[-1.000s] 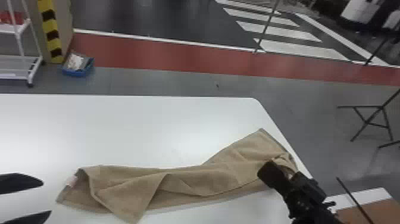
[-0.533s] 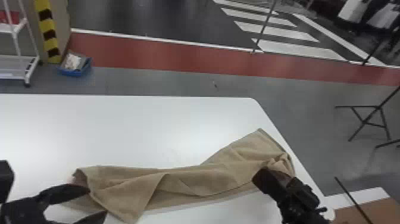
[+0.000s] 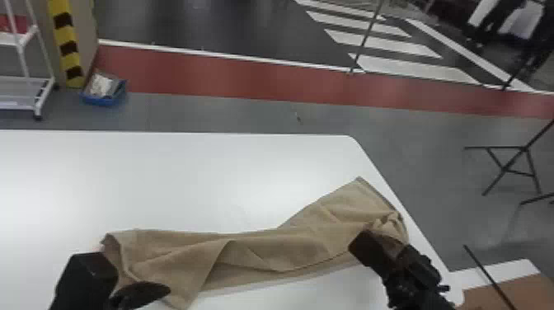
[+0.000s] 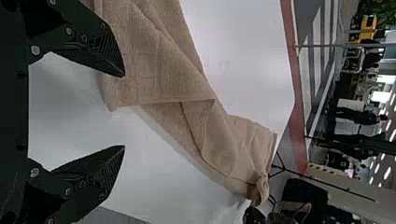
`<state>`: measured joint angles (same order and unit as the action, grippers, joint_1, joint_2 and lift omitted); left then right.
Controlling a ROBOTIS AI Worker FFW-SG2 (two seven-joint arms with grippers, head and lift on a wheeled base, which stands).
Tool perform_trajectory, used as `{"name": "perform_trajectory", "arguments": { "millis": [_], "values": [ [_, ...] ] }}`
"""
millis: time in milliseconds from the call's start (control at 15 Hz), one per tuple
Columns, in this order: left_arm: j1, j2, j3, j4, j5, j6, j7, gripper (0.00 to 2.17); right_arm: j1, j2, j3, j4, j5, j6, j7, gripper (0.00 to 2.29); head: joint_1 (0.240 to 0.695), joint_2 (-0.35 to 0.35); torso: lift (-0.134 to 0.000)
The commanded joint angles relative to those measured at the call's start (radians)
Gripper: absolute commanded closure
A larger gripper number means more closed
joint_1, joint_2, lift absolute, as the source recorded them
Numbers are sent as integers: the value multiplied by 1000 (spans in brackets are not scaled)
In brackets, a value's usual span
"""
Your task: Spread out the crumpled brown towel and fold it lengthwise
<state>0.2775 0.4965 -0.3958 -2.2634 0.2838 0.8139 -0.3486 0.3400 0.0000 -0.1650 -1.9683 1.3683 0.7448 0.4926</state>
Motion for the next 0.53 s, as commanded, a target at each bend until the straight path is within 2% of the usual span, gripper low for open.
{"name": "perform_trajectory", "arguments": {
  "millis": [0, 200, 467],
  "values": [
    [-12, 0, -40, -12, 0, -11, 23, 414, -3, 1, 1, 2, 0, 0, 0, 1983, 695, -350, -128],
    [-49, 0, -95, -5, -11, -32, 63, 414, -4, 1, 2, 0, 0, 0, 0, 1983, 695, -350, -128],
    [-104, -6, -158, 73, -40, -35, 60, 414, -4, 1, 1, -4, 2, 3, 0, 1983, 695, -350, -128]
  ]
}}
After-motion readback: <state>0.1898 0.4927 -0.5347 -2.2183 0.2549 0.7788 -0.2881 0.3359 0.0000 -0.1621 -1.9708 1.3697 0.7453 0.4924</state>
